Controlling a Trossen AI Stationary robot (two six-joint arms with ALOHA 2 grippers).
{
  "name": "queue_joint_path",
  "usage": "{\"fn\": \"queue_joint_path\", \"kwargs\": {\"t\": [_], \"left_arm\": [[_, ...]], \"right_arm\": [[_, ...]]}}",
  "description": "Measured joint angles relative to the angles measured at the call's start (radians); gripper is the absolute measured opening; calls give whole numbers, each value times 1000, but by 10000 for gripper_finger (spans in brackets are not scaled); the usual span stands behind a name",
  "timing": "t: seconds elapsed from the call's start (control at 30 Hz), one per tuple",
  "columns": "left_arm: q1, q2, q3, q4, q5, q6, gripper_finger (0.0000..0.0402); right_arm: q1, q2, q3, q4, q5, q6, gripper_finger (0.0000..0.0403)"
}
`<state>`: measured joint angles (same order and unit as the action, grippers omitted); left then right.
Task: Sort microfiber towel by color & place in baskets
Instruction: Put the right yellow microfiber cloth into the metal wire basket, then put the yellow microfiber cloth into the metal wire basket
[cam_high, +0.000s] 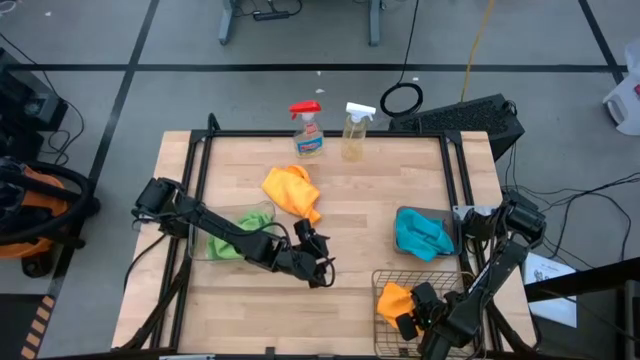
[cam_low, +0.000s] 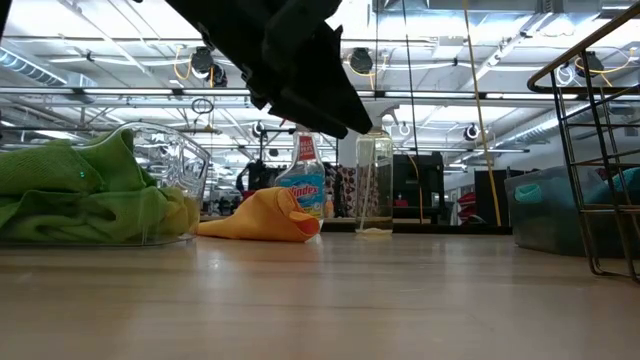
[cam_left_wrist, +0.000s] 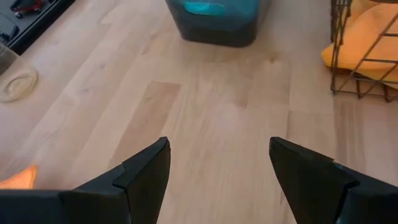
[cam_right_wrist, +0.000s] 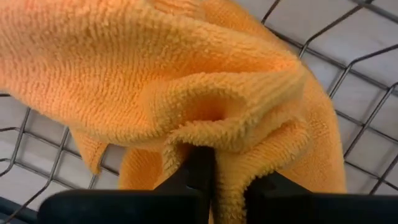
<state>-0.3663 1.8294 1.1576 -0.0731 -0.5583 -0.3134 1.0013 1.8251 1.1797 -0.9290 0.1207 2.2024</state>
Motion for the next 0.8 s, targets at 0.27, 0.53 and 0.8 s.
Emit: {"fn": "queue_joint_path", "kwargs": {"t": [0.27, 0.53, 0.8], "left_arm": [[-1, 0, 0, -56, -23, -25, 279], [-1, -39, 29, -178, -60, -48, 279], [34, -103, 95, -383, -135, 32, 271]], "right_arm": [[-12, 1, 0, -5, 7, 11, 45], [-11, 2, 81, -116, 11, -35, 119], [1, 2, 274, -376, 17, -83, 186]]}}
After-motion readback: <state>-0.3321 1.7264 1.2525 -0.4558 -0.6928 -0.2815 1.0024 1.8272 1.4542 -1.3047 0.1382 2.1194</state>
